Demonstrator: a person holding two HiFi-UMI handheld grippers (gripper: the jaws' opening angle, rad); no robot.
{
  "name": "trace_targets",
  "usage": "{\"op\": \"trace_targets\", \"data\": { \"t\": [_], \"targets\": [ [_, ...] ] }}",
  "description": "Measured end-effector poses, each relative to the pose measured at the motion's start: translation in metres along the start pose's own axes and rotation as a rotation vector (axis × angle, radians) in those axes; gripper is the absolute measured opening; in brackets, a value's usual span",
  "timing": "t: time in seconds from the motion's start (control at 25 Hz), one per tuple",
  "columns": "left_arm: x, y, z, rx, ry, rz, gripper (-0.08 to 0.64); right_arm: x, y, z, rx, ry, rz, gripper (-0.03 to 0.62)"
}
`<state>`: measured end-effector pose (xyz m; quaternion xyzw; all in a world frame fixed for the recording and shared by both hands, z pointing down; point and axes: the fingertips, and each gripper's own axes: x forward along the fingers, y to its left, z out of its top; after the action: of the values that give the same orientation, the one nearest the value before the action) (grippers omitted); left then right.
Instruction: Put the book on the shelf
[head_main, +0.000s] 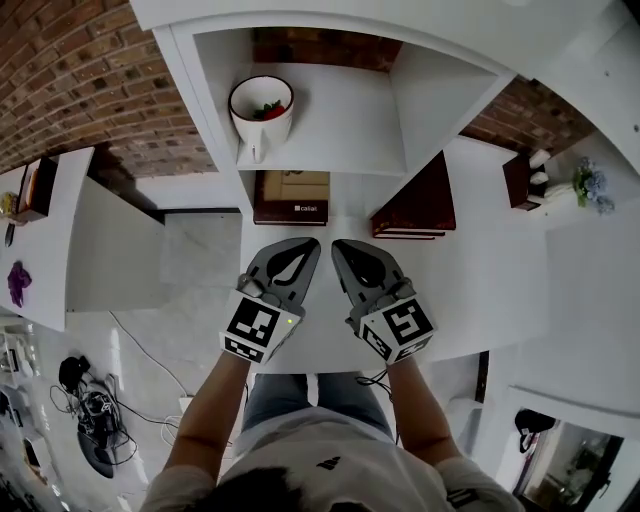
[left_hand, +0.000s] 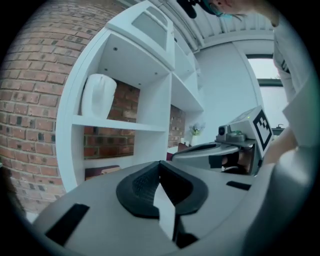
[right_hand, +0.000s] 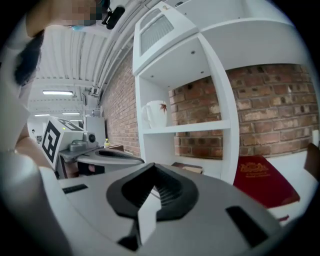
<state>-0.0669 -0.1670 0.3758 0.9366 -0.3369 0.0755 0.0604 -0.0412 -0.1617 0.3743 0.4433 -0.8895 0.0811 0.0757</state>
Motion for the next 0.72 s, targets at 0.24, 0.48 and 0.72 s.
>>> {"op": "trace_targets", "data": {
  "t": [0.24,0.48,0.72],
  "targets": [
    [-0.006,-0.032,0.037,0.020,-0.070,-0.053,0.014,-0.029,0.006,0.034,-0.009,-0.064,0.048,0.009],
    [-0.016,-0.059,0.069,0.007,-0.133,-0.097,0.014,-0.058,0.016,0.058,-0.030,-0.112,0.096,0.009],
    [-0.025,-0.081,0.084,0.004,-0.168,-0.108,0.014,-0.080,0.016,0.066,-0.025,-0.144,0.128,0.008]
  ]
}}
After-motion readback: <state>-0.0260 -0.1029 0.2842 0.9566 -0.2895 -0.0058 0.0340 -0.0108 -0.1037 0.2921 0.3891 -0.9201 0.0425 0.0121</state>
